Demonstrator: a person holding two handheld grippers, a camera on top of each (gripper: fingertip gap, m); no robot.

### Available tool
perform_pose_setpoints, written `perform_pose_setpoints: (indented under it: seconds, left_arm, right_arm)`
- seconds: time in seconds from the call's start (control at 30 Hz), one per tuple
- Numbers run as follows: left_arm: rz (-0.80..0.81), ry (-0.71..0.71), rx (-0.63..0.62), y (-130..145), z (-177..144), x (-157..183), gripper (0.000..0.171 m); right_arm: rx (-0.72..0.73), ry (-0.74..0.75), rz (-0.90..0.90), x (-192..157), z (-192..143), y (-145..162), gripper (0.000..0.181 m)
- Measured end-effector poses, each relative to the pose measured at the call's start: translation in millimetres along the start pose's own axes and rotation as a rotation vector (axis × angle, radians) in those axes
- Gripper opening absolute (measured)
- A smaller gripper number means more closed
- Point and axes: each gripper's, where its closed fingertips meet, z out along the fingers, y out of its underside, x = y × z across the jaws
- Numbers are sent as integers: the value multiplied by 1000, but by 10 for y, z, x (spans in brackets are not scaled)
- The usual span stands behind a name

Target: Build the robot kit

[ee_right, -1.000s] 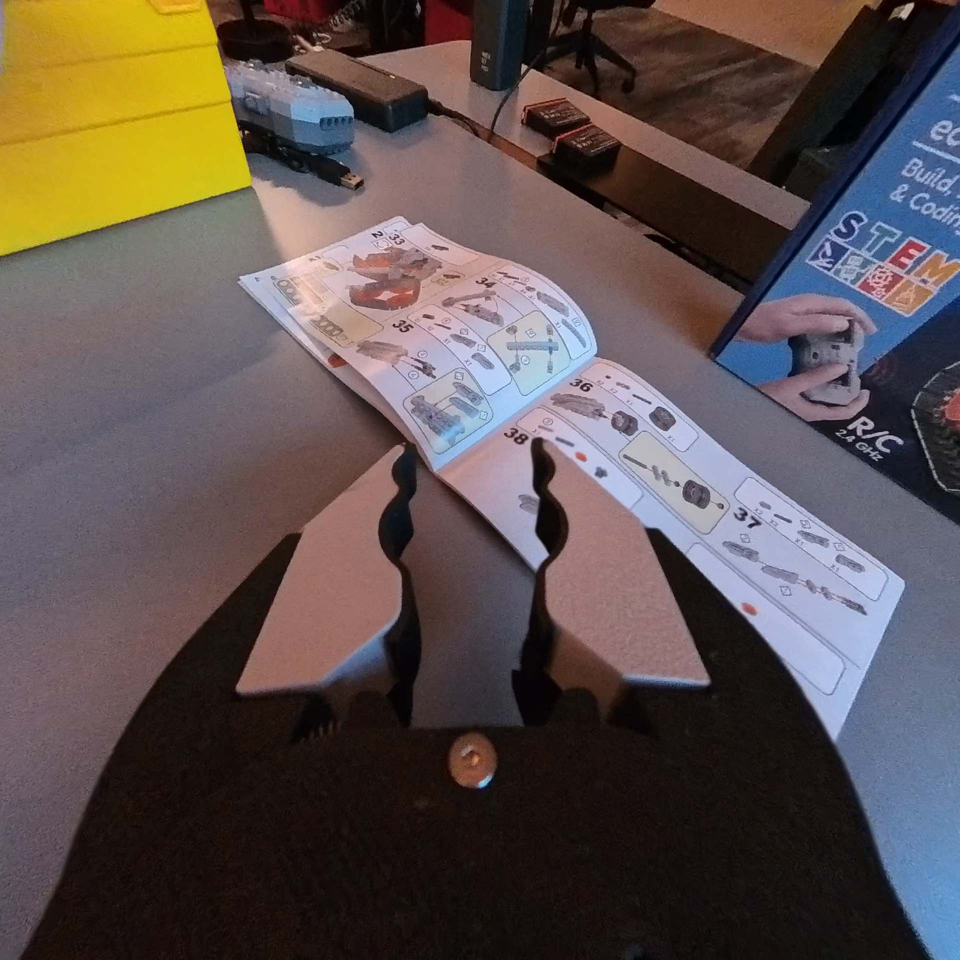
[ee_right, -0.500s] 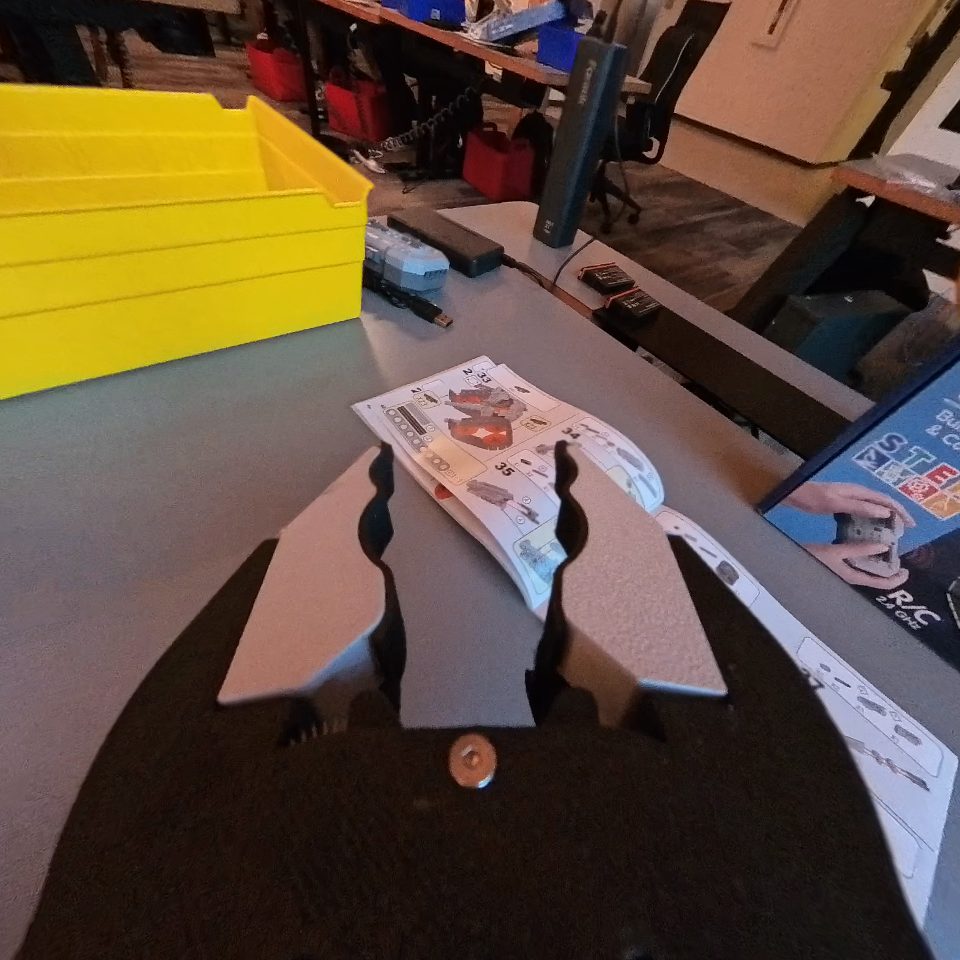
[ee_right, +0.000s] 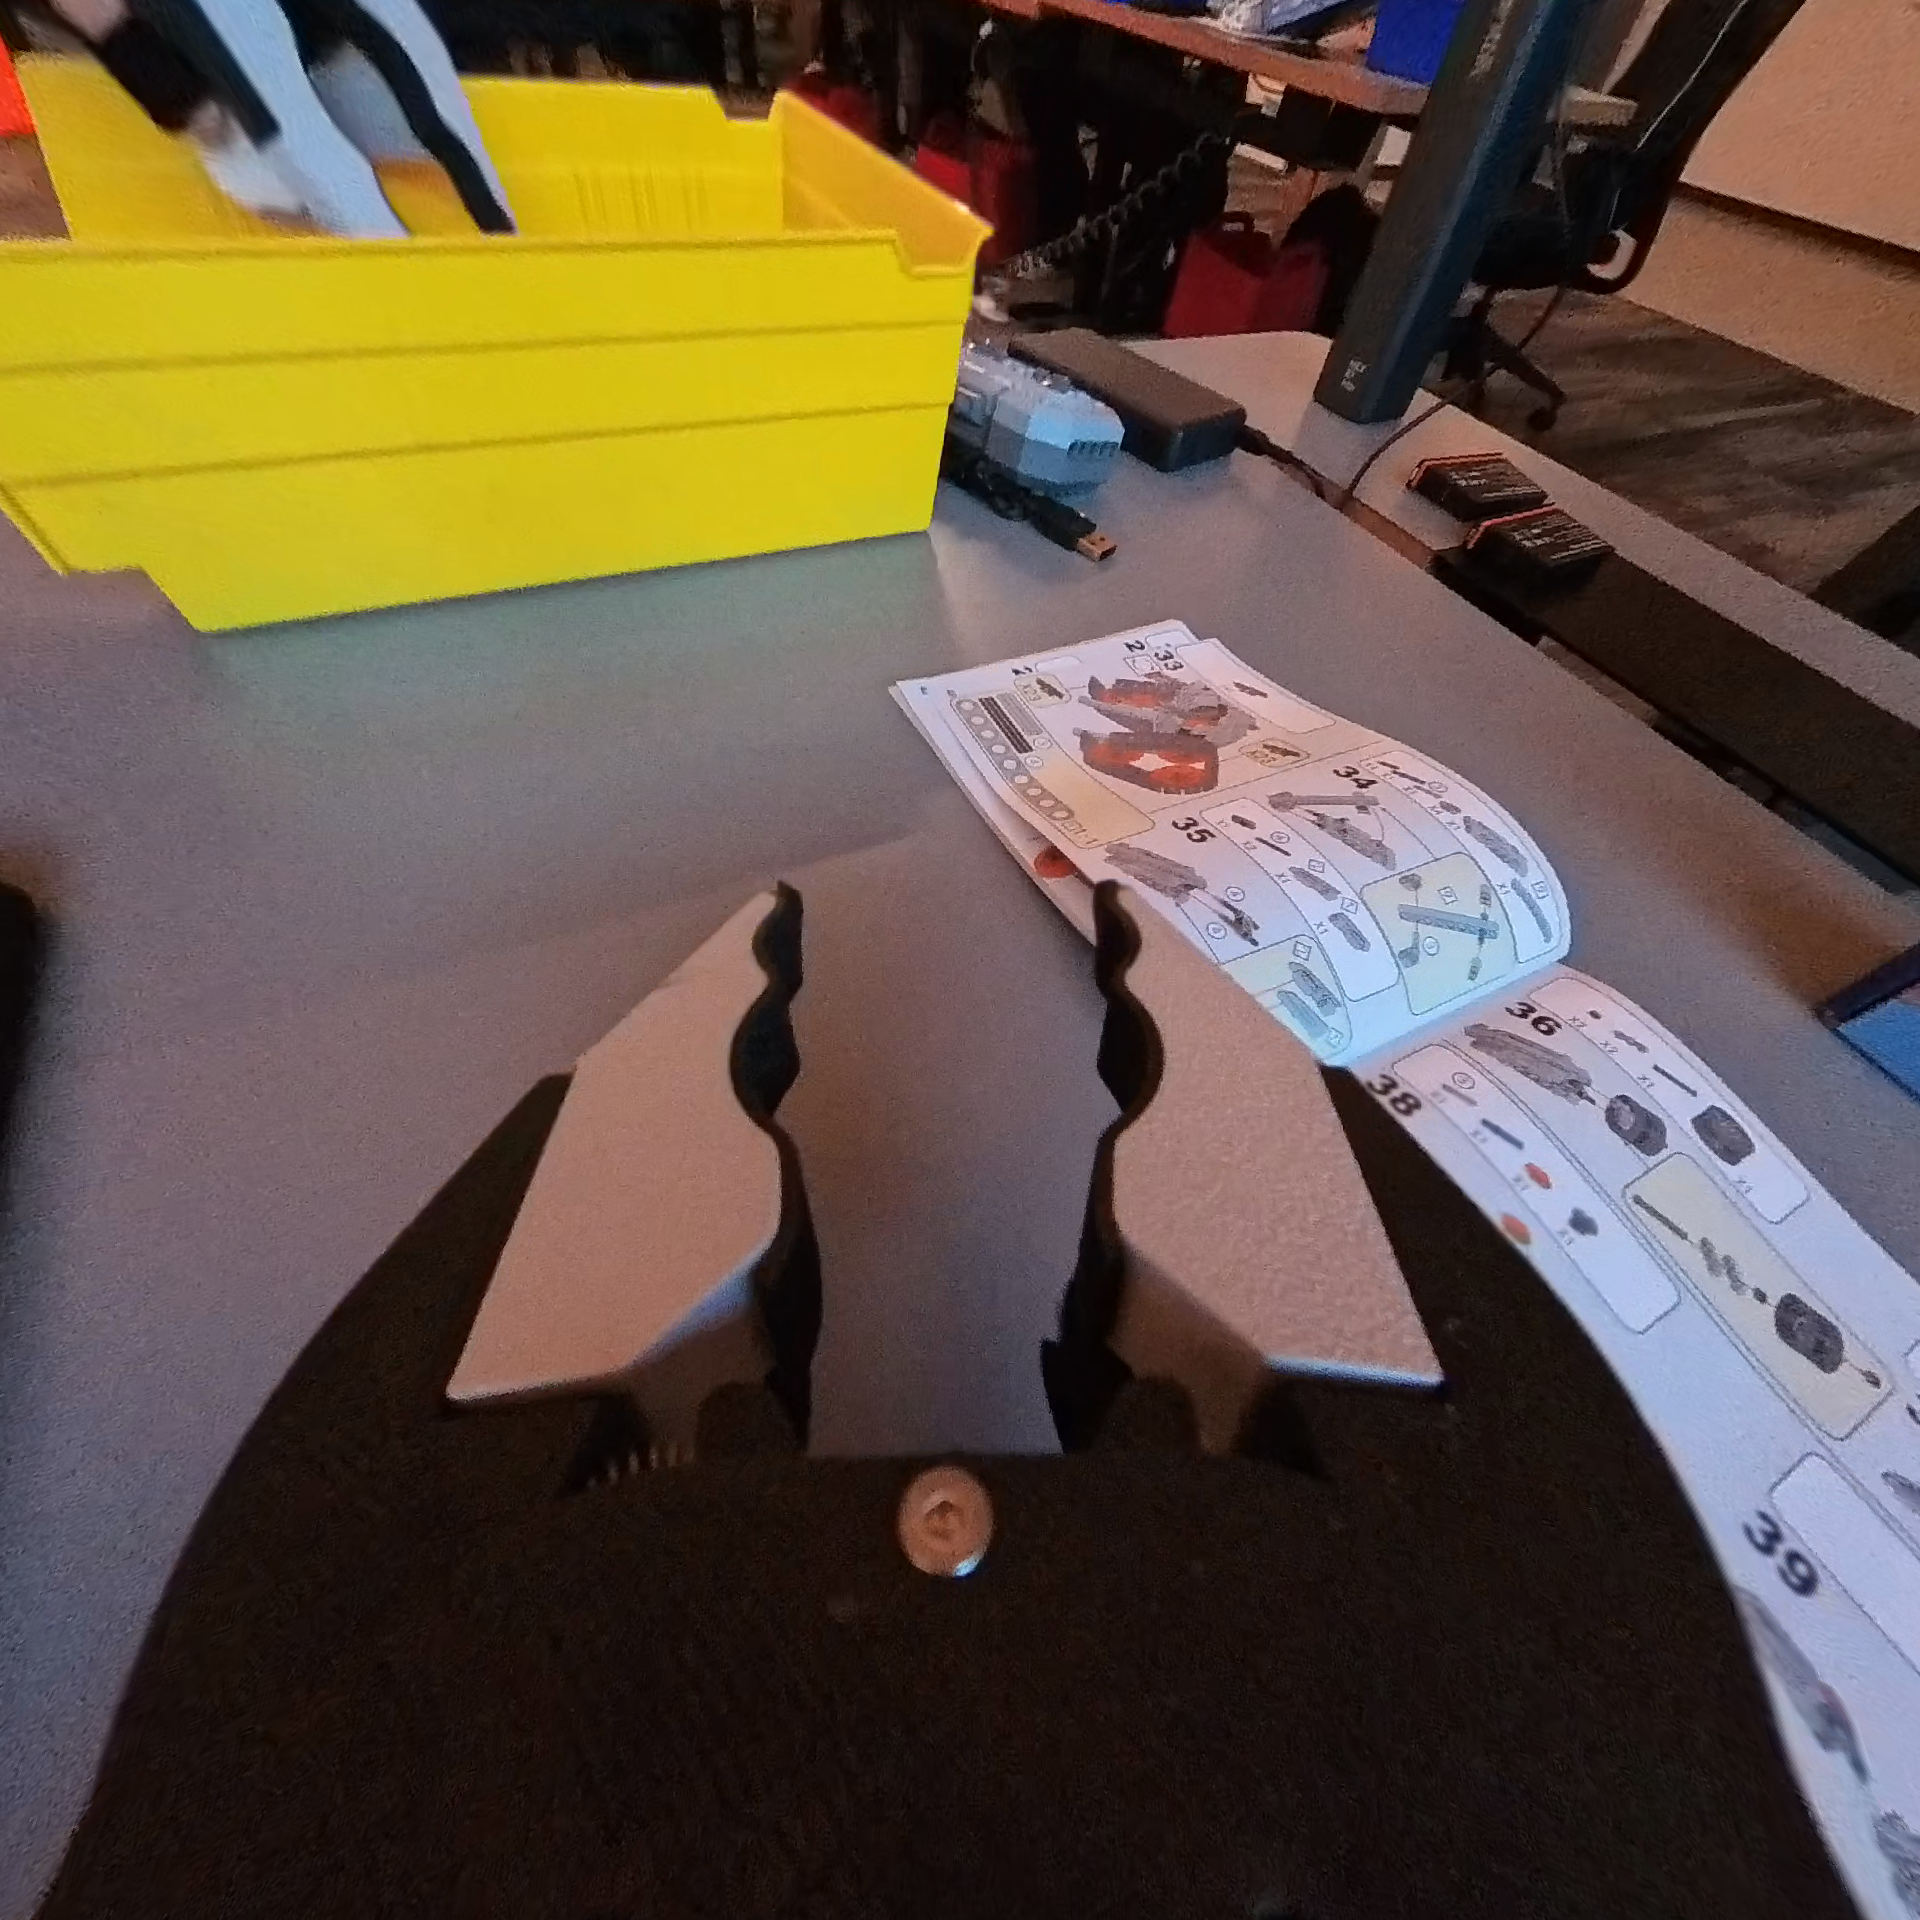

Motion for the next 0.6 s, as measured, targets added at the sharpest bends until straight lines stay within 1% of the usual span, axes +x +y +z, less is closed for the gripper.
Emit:
perform_pose_setpoints:
  seconds: [0.03, 0.1, 0.17, 0.23, 0.3, 0.37, 0.43, 0.5, 0.57, 0.6]
  left_arm:
    - [38, 10, -45, 54, 39, 16, 49]
    - [61, 42, -124, 143, 100, 74, 49]
    - [94, -2, -152, 160, 115, 20, 50]
    - [68, -14, -114, 95, 102, 8, 46]
    - [27, 30, -70, 30, 77, 83, 45]
    - [21, 35, -42, 2, 53, 113, 41]
    - [13, 55, -47, 6, 53, 136, 42]
    - [29, 47, -98, 52, 37, 80, 46]
    - [24, 47, -114, 34, 9, 3, 47]
    - [8, 70, -112, 10, 5, -2, 47]
  right_arm:
    - [14, -4, 25, 6, -10, -24, 56]
    - [26, -11, 55, 30, -23, -35, 55]
    - [37, -4, 70, 73, -39, -57, 55]
    - [53, -14, 73, 91, -55, -145, 55]
    - [41, -37, 67, 83, -77, -230, 55]
    - [36, -51, 29, 67, -153, -261, 55]
    - [19, -32, -8, 72, -230, -164, 55]
    - [-15, -18, -43, 57, -279, -11, 55]
    - [-43, -16, -98, 46, -276, 104, 55]
    - [-50, -3, -130, 72, -246, 130, 55]
